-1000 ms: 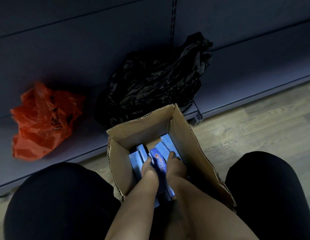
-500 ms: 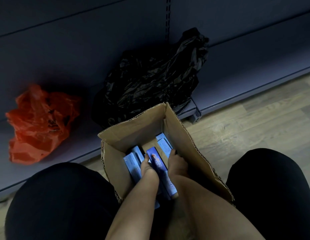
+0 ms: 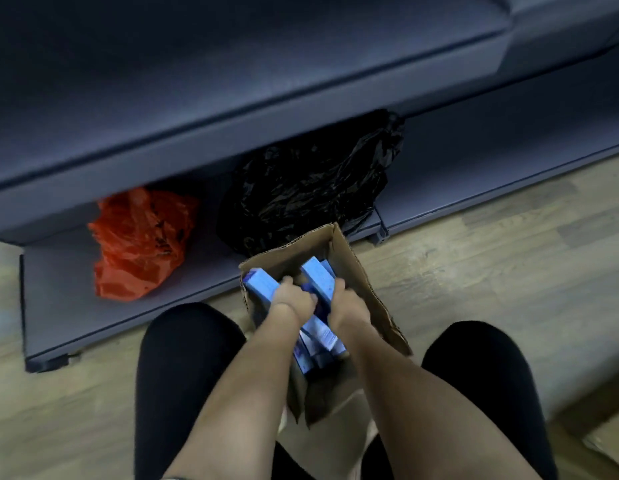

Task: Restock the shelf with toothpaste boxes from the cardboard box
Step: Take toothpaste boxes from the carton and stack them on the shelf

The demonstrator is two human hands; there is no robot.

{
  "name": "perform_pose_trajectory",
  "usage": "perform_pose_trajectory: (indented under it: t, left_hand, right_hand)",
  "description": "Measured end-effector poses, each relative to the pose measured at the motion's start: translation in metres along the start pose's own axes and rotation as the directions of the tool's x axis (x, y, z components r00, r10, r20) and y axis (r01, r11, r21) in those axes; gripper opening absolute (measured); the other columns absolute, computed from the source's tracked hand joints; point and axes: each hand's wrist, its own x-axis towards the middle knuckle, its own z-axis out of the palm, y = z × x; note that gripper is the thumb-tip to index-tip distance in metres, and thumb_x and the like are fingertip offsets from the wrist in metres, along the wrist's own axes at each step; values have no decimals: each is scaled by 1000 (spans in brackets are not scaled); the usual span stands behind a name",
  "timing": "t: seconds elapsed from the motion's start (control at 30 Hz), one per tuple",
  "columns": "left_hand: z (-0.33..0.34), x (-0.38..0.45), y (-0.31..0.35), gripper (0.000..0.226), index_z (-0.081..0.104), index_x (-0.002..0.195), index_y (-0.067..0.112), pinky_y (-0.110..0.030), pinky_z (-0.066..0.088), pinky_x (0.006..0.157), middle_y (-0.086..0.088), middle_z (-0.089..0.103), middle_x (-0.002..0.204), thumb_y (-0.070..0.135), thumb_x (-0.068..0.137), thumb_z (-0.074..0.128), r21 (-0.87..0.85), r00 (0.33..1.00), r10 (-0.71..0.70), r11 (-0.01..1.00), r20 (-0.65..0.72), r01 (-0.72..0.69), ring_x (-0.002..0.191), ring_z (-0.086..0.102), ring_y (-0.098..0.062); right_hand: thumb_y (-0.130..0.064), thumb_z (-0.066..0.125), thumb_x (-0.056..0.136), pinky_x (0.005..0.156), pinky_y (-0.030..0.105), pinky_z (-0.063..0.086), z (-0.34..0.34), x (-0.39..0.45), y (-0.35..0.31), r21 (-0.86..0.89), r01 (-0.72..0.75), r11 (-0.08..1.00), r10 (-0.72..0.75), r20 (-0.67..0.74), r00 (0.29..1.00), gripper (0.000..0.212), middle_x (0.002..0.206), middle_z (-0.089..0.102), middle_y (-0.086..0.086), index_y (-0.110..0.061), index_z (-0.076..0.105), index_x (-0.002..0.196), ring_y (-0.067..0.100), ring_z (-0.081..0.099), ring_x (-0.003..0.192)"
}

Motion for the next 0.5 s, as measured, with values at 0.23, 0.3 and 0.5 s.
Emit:
perform_pose_trajectory:
  t: [0.23,0.3,0.5]
  left_hand:
    - [-87,-143,-24,41,35,136,10,-38,25,106,-8,46,136,22,98,39,-75,992,-85,994,-98,77,124,44,-25]
    - [-107,-183,-30,59,27,144,9,-40,23,107,-8,40,139,40,96,43,-105,979,-117,989,-168,101,127,39,-24]
    - [-162,-293,-46,66,3,150,2,-43,13,115,-13,23,148,36,101,32,-127,932,-179,981,-314,146,133,26,-30]
  right_hand:
    - [-10,50,91,100,41,38,-102,-122,-25,-31,58,998,-56,38,998,57,134,44,17,-10,22,141,35,46,123]
    - [-11,50,91,100,40,38,-132,-156,-33,-40,65,997,-65,11,998,60,134,45,16,-10,20,143,34,46,123]
    - [-10,49,89,101,38,41,-228,-252,-53,-71,121,990,-124,-43,991,71,135,46,18,-14,12,150,34,47,123]
